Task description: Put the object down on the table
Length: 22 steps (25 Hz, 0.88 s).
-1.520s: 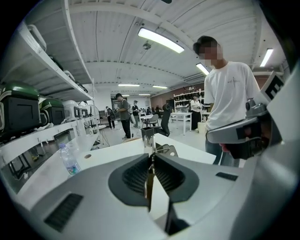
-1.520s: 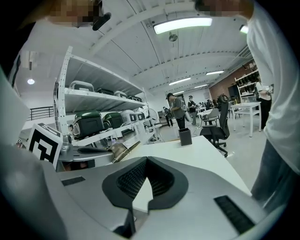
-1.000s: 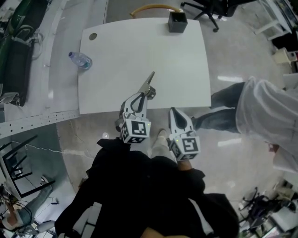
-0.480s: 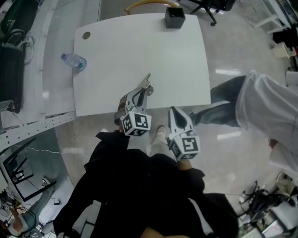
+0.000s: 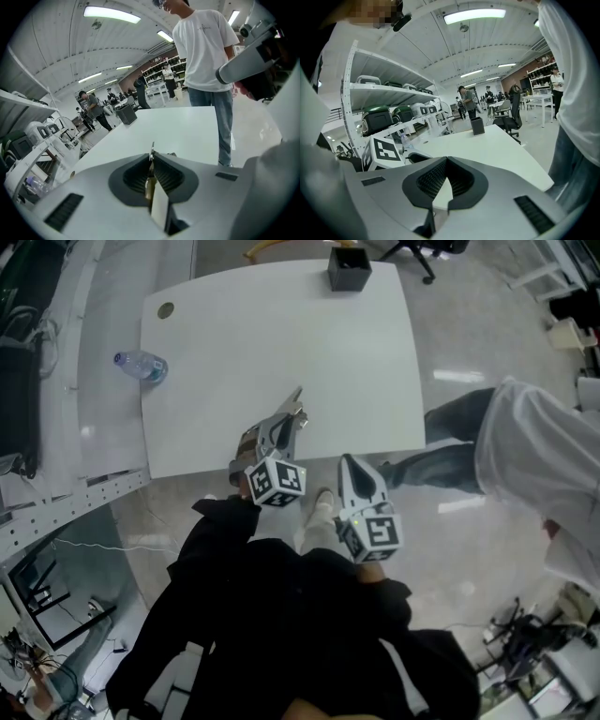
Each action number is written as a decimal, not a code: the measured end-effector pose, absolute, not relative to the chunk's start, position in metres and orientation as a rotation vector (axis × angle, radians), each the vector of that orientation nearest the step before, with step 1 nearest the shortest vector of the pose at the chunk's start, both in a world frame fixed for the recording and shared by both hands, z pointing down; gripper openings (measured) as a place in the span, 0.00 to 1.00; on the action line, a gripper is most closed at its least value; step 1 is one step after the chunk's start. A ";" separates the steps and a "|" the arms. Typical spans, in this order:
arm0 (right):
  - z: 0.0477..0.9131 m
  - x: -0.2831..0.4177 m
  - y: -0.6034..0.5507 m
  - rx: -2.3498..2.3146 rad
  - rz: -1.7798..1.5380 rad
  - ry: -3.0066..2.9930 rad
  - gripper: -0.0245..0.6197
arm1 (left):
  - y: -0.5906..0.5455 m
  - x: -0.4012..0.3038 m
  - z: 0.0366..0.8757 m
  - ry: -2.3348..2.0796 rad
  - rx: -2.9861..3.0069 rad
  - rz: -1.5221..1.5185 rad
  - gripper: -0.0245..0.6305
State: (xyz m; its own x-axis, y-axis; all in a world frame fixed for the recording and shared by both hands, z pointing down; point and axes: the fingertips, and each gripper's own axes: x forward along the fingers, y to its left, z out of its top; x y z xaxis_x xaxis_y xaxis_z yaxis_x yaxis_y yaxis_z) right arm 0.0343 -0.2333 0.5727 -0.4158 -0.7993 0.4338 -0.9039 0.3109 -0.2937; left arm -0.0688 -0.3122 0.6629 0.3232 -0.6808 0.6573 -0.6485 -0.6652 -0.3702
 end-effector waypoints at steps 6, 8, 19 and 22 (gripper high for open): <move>0.577 0.036 -0.236 1.566 0.752 -2.359 0.04 | -0.309 -0.064 0.686 1.155 -2.469 -1.407 0.08; 0.579 0.036 -0.236 1.559 0.752 -2.356 0.04 | -0.307 -0.063 0.693 1.133 -2.463 -1.442 0.07; 0.584 0.041 -0.232 1.538 0.772 -2.355 0.04 | -0.302 -0.054 0.715 1.069 -2.425 -1.506 0.07; 0.585 0.043 -0.232 1.538 0.776 -2.353 0.04 | -0.304 -0.052 0.715 1.059 -2.421 -1.503 0.07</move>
State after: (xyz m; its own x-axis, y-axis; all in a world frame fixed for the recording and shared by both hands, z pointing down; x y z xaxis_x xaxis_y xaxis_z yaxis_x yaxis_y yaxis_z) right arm 0.0431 -0.2315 0.5854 -0.4253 -0.7809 0.4576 -0.8999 0.3107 -0.3061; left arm -0.0520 -0.3038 0.7146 0.2703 -0.6034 0.7503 -0.5031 -0.7529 -0.4242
